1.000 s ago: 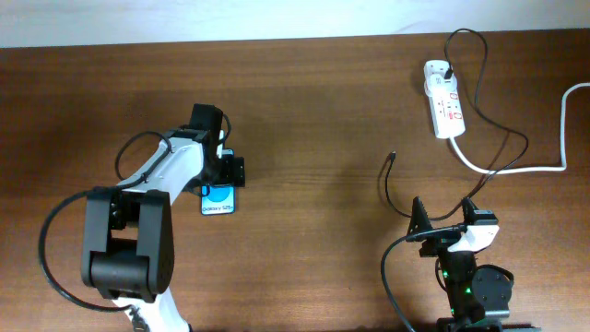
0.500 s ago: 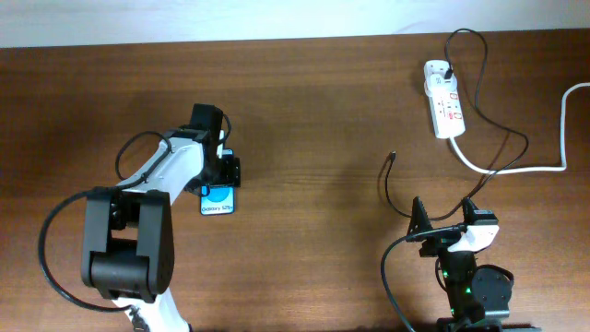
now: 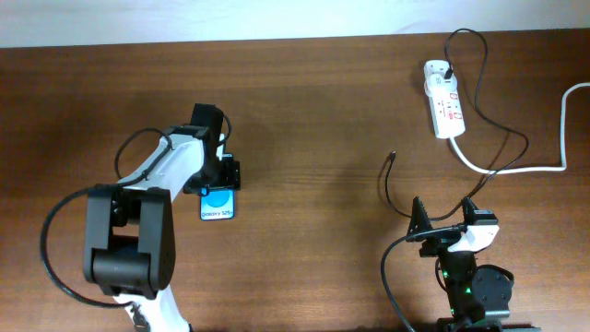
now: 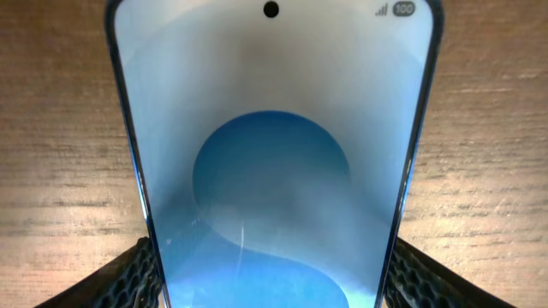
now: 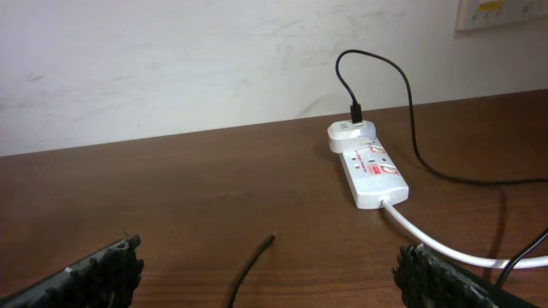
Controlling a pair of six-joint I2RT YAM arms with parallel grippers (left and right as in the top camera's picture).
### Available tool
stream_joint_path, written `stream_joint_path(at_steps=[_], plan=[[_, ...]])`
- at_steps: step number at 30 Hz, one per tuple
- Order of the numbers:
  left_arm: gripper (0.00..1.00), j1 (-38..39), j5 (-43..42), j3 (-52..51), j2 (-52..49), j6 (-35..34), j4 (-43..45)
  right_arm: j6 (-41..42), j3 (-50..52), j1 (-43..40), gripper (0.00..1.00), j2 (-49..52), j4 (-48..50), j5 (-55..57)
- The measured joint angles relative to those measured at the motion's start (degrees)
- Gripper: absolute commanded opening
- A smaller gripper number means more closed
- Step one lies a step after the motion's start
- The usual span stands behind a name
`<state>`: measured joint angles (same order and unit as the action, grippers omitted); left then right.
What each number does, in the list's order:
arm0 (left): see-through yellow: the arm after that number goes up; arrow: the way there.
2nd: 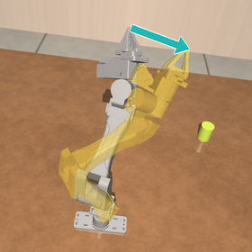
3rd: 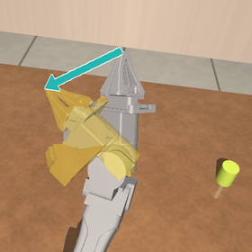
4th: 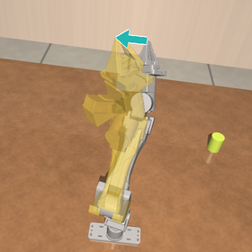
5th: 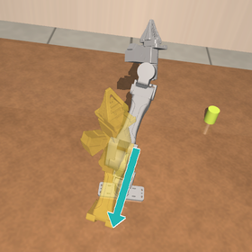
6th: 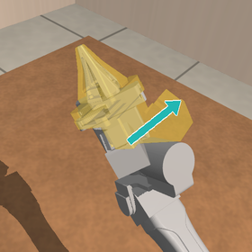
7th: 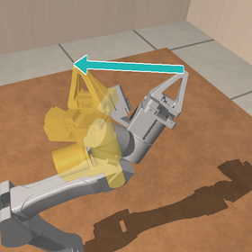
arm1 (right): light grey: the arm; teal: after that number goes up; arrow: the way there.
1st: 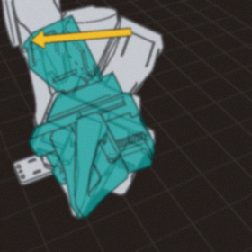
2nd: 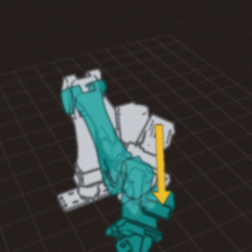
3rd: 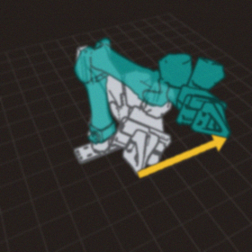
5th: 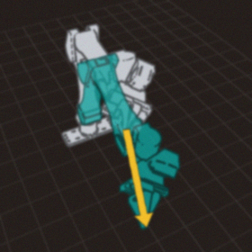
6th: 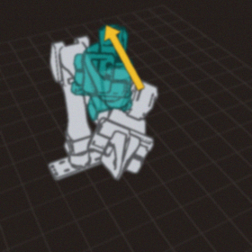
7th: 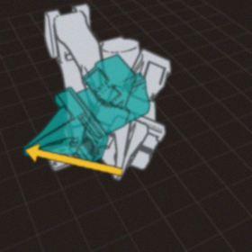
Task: Plug charger to phone and switch on socket
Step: 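Close the left gripper on the phone's bottom edge, then lift the phone with the left gripper and tilt it upright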
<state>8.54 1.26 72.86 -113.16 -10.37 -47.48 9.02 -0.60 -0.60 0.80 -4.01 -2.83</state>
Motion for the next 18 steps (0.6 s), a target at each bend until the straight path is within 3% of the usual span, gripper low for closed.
stream_joint_path(at_steps=[18], plan=[[0.35,0.0,-1.0,22.0,-3.7,0.0,-27.8,0.0,0.0,0.0,0.98,0.0,0.0,0.0]])
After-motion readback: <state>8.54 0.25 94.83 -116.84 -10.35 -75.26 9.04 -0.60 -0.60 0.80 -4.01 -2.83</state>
